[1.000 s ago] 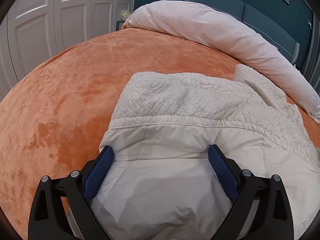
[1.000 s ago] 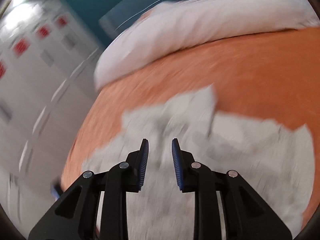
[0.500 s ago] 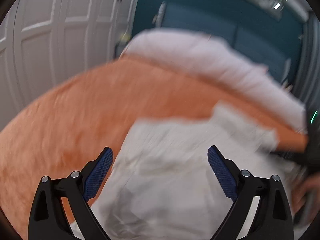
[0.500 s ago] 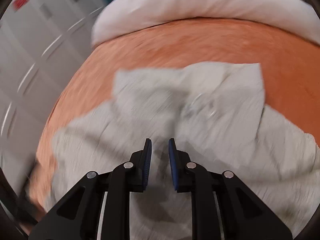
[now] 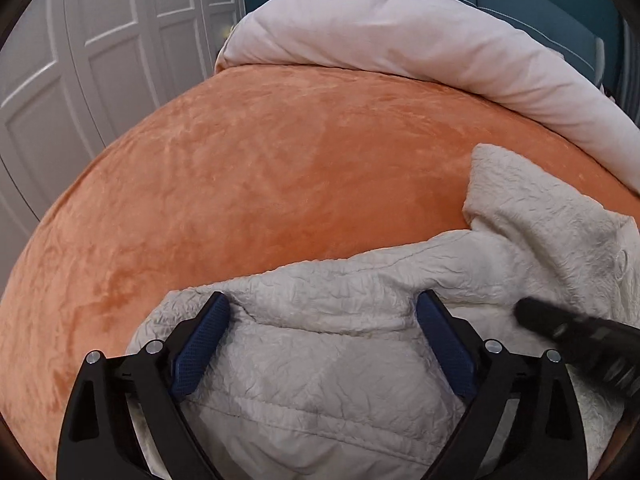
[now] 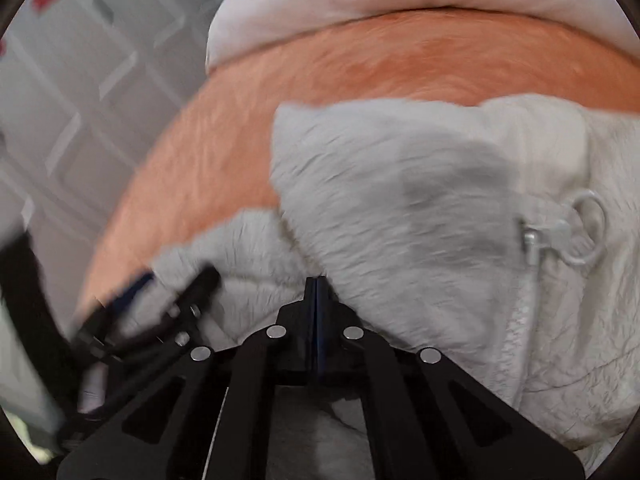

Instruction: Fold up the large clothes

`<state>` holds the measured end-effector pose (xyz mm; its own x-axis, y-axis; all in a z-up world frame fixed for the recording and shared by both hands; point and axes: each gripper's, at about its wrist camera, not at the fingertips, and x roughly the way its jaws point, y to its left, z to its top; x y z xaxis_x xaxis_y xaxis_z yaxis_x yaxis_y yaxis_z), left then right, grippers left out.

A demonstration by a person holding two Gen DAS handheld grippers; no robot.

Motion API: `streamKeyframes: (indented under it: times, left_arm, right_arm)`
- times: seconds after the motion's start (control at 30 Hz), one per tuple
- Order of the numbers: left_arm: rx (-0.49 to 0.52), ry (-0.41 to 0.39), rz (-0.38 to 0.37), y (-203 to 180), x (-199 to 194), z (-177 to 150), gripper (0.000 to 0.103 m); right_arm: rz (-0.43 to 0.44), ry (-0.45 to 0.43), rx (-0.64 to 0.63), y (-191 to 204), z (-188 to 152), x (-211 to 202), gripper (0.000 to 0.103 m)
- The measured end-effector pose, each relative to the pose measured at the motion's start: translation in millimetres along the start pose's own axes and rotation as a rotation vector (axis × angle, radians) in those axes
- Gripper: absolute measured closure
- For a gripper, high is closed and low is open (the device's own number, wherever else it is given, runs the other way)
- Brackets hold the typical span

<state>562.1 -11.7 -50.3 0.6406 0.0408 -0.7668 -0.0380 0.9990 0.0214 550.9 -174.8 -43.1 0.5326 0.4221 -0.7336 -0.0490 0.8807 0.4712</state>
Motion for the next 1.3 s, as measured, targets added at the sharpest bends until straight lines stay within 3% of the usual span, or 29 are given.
streamKeyframes:
  times: [0.07, 0.13, 0.2, 0.27, 0.3, 0.37, 0.4, 0.47, 0.53, 0.6, 0.67, 0.73, 0.8, 0.87, 0.9, 1.0, 1.1, 1.17, 1.3]
  left_arm:
    - [-0.016, -0.010, -0.004, 6.0, -1.0, -3.0, 0.007]
    - [-0.025, -0.018, -0.004, 9.6, -2.9, -4.2, 0.007]
    - [-0.041, -0.020, -0.002, 12.1, -4.2, -4.8, 0.007]
    - [-0.040, -0.024, 0.002, 9.1, -7.2, -7.4, 0.007]
    - [-0.037, -0.025, 0.008, 7.9, -7.3, -7.8, 0.007]
    - [-0.030, -0.026, 0.018, 5.9, -7.3, -8.4, 0.007]
    - [-0.024, -0.025, 0.022, 4.4, -7.0, -8.3, 0.007]
    - [-0.014, -0.024, 0.032, 2.5, -6.2, -8.9, 0.007]
    - [-0.011, -0.016, 0.038, 2.4, -3.0, -9.1, 0.006]
    - [-0.010, -0.015, 0.041, 2.7, -3.7, -9.2, 0.006]
    - [-0.021, -0.024, 0.032, 5.2, -7.2, -9.1, 0.006]
    - [-0.028, -0.031, 0.000, 11.4, -22.0, -12.0, 0.009]
    - [-0.010, -0.041, -0.069, 19.7, -53.6, -23.8, 0.010]
    - [0.012, -0.041, -0.134, 31.8, -93.0, -44.2, 0.010]
    - [0.030, -0.019, -0.168, 41.5, -116.7, -61.2, 0.008]
    - [0.053, 0.082, -0.221, 78.0, -177.4, -123.0, 0.006]
    - [-0.001, 0.196, -0.225, 122.4, -217.1, -184.9, 0.006]
    - [-0.063, 0.256, -0.231, 149.7, -237.3, -222.1, 0.006]
    - [-0.206, 0.324, -0.256, 189.5, -270.3, -284.7, 0.006]
  right_arm:
    - [-0.035, -0.099, 0.042, -7.9, -2.0, -23.2, 0.103]
    - [-0.024, -0.242, 0.073, -16.9, -9.0, -74.4, 0.103]
    - [-0.112, -0.341, 0.113, -38.3, -19.1, -125.4, 0.100]
    - [-0.226, -0.366, 0.170, -72.6, -28.8, -155.9, 0.100]
    - [-0.279, -0.338, 0.196, -88.4, -33.1, -159.7, 0.099]
    - [-0.361, -0.209, 0.267, -131.6, -45.0, -148.3, 0.103]
    - [-0.336, -0.155, 0.275, -154.2, -56.6, -138.7, 0.103]
    - [-0.336, -0.185, 0.240, -157.3, -63.9, -143.2, 0.103]
    - [-0.428, -0.221, 0.226, -150.2, -66.4, -151.5, 0.103]
    - [-0.493, -0.340, 0.251, -140.3, -77.6, -178.0, 0.103]
    - [-0.460, -0.453, 0.284, -130.1, -103.5, -227.0, 0.095]
    - [-0.387, -0.477, 0.273, -126.8, -126.9, -266.7, 0.090]
    - [-0.295, -0.466, 0.218, -117.6, -170.1, -316.7, 0.059]
    - [-0.251, -0.429, 0.154, -108.2, -214.3, -352.9, 0.036]
    - [-0.252, -0.390, 0.123, -105.0, -236.3, -367.8, 0.031]
    - [-0.318, -0.227, 0.089, -101.3, -304.3, -393.5, 0.027]
    - [-0.360, -0.103, 0.137, -102.9, -375.3, -418.2, 0.025]
    - [-0.303, -0.064, 0.231, -103.5, -415.2, -427.8, 0.021]
    - [-0.204, -0.020, 0.391, -111.5, -458.8, -423.2, 0.018]
